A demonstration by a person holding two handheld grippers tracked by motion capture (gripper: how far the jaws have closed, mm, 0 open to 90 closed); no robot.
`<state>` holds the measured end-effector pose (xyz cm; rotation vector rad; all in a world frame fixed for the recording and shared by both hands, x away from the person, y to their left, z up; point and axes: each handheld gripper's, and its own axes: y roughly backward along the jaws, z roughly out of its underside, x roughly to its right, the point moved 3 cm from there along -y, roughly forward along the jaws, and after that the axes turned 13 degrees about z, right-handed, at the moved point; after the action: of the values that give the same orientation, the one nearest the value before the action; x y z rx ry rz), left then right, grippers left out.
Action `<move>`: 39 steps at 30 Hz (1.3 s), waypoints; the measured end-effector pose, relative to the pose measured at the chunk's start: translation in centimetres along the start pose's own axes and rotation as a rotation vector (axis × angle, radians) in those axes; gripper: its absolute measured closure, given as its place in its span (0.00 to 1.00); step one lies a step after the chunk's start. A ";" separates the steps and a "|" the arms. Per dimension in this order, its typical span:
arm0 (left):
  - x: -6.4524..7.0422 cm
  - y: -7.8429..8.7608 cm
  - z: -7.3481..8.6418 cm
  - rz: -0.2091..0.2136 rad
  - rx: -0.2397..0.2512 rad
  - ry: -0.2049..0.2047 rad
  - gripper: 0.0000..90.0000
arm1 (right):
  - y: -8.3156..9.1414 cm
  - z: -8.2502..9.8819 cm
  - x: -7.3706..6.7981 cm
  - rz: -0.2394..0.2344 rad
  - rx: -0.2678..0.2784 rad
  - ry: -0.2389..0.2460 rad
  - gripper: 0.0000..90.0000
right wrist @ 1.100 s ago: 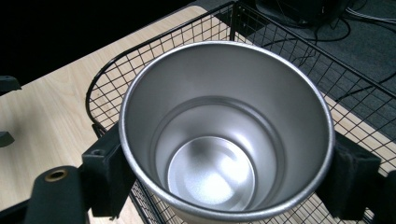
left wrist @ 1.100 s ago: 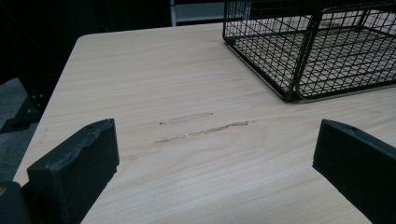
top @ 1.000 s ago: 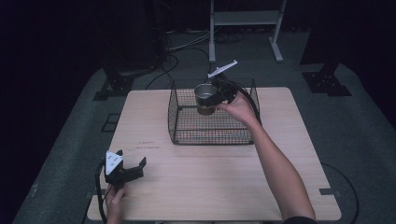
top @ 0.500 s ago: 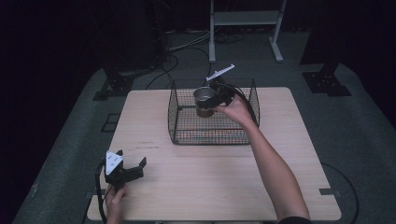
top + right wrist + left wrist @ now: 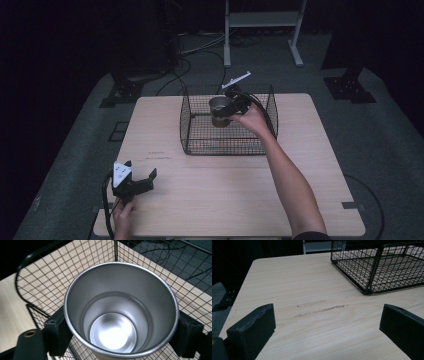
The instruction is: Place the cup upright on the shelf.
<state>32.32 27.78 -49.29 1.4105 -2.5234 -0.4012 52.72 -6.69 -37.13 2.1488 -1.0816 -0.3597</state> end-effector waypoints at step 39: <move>-0.1 0.1 0.0 0.004 0.001 0.001 0.00 | -4.5 2.7 1.8 0.078 -0.112 -0.022 0.20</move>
<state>32.29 27.92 -49.27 1.4053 -2.5257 -0.3987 55.06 -7.50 -42.05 2.0021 -1.1275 -0.3985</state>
